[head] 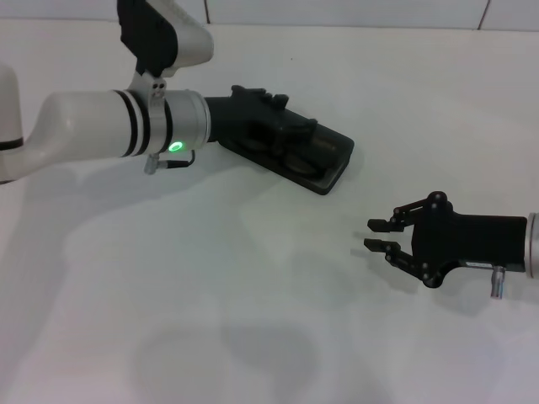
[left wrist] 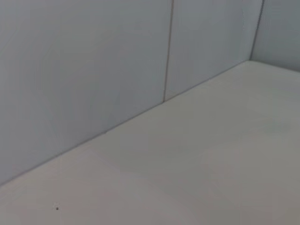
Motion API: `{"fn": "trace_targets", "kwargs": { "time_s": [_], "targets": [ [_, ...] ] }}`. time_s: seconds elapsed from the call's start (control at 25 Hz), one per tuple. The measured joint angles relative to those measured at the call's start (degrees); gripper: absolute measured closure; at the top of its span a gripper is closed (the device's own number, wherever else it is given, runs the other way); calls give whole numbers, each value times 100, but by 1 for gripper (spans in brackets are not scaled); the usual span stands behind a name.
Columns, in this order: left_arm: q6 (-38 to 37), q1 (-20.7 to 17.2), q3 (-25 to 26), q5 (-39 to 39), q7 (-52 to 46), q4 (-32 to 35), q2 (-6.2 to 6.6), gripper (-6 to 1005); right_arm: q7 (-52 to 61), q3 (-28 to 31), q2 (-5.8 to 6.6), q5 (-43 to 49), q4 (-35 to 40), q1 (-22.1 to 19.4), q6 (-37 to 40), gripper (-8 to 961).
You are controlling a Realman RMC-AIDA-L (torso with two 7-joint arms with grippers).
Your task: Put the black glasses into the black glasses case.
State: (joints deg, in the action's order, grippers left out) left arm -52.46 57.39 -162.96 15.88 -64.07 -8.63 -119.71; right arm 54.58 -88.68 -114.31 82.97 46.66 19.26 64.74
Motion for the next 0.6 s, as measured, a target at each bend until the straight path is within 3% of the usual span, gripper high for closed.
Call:
{"fn": "trace_targets", "kwargs": {
  "time_s": [0.44,0.6],
  "targets": [
    [-80,-63,1,-4,0,2,1,360,20,0,-3,2,1,-9,35,673],
    [-729,-141,1,178,88,-82,34,360,28,64,-3,-24,6,-9,115,668]
  ]
}}
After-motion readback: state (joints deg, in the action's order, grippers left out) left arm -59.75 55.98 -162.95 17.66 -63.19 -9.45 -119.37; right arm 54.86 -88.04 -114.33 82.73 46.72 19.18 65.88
